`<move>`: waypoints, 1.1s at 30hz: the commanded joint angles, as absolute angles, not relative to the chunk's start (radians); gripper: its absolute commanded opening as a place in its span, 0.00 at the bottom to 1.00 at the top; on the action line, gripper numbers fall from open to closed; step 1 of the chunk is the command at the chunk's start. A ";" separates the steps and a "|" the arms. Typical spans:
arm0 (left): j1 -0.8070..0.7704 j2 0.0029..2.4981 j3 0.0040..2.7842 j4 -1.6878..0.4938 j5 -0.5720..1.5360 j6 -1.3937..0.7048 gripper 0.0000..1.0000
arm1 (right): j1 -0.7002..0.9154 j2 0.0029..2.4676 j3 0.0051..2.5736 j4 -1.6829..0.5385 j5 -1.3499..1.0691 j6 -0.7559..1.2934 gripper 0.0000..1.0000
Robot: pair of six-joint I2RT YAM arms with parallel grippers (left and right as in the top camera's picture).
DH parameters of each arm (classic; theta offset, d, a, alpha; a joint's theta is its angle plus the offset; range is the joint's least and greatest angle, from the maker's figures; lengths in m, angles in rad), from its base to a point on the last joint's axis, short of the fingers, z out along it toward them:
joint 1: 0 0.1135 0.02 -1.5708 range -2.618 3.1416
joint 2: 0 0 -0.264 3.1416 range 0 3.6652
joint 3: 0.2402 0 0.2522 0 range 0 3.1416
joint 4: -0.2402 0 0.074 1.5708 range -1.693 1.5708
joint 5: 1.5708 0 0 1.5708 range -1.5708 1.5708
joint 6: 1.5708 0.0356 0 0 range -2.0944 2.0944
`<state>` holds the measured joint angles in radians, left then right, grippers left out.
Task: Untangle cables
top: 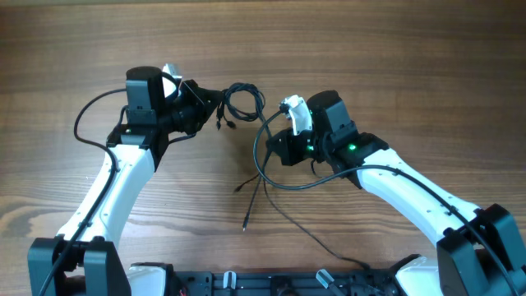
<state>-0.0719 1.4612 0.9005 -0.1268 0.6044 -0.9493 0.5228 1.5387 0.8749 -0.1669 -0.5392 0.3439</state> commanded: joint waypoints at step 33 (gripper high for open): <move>-0.216 1.445 0.904 -0.105 0.837 -0.375 0.04 | 0.320 1.533 0.873 0.038 -0.874 0.687 0.04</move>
